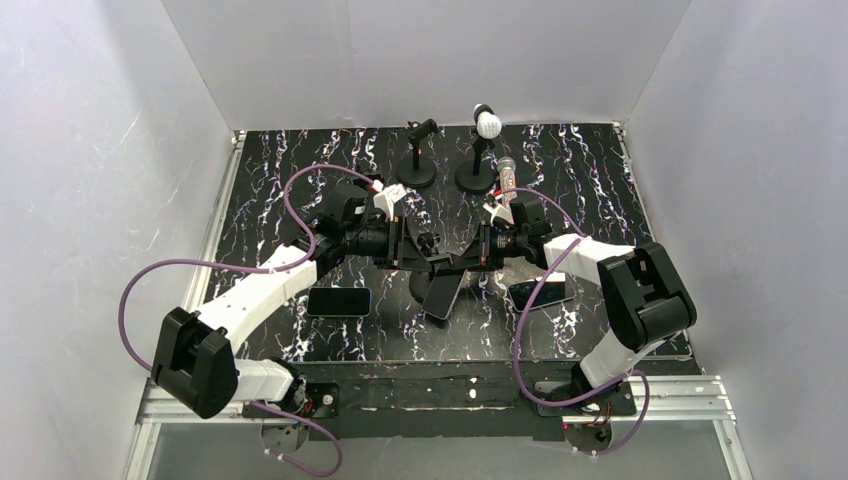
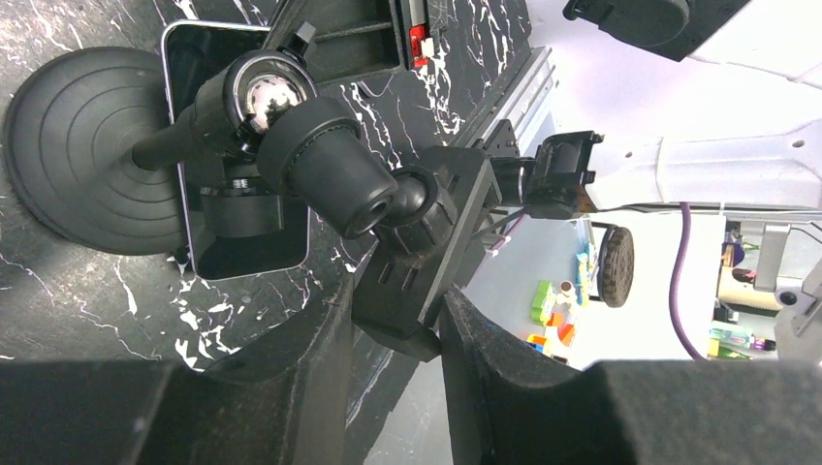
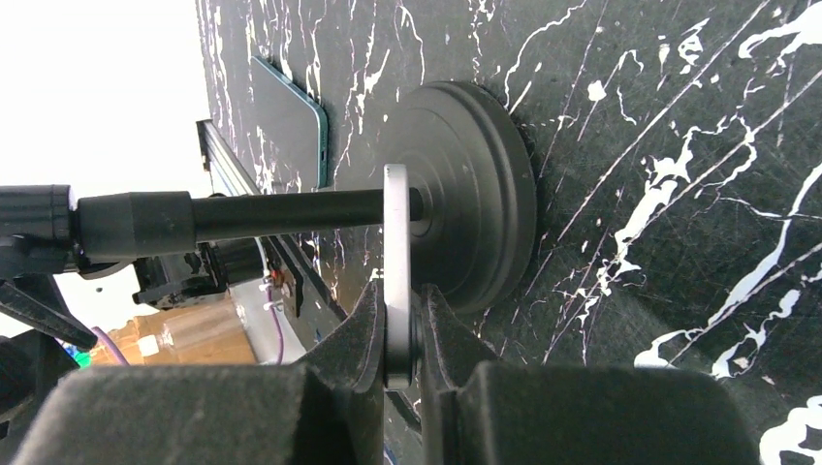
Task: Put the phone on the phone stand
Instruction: Move the phone stand to the center of the board.
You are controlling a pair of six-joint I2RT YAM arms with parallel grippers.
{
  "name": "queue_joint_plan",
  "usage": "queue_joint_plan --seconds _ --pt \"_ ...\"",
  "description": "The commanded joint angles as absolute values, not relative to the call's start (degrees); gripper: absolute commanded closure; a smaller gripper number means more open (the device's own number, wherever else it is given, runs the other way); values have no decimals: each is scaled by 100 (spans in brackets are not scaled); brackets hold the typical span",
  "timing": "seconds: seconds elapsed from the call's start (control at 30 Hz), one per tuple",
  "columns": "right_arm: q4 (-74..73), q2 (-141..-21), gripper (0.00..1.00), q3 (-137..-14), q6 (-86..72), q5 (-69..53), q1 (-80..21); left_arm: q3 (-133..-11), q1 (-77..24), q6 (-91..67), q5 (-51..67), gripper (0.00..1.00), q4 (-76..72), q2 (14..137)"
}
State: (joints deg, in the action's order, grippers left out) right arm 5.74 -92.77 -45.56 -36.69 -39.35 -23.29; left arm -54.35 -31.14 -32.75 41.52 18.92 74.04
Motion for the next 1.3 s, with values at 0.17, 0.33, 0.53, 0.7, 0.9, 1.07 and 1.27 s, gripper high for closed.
queue_joint_plan --seconds 0.17,0.33,0.53,0.7,0.9,1.07,1.27 --pt "460 -9483 99 -4640 -3236 -3223 -2312 -5988 -3138 -3733 4925 100 1660 7079" --pt "401 -9508 99 -4658 -3209 -3182 -2312 -6030 -3131 -3858 5048 100 1591 7065" --pt "314 -9536 99 -4649 -3163 -3116 -2311 -5910 -3107 -4326 5295 100 1012 6989" --pt "265 -9535 99 -4627 -3108 -3072 -2311 -5924 -3046 -4436 5335 100 976 6934" --pt "209 -9562 99 -4649 -3084 -3037 -2321 -5756 -2889 -4721 5590 100 663 6958" --pt "165 -9587 99 -4667 -3049 -2999 -2320 -5728 -2857 -4801 5778 100 616 7073" --pt "132 -9606 99 -4684 -3016 -2954 -2320 -5844 -2848 -4792 6044 100 676 7216"
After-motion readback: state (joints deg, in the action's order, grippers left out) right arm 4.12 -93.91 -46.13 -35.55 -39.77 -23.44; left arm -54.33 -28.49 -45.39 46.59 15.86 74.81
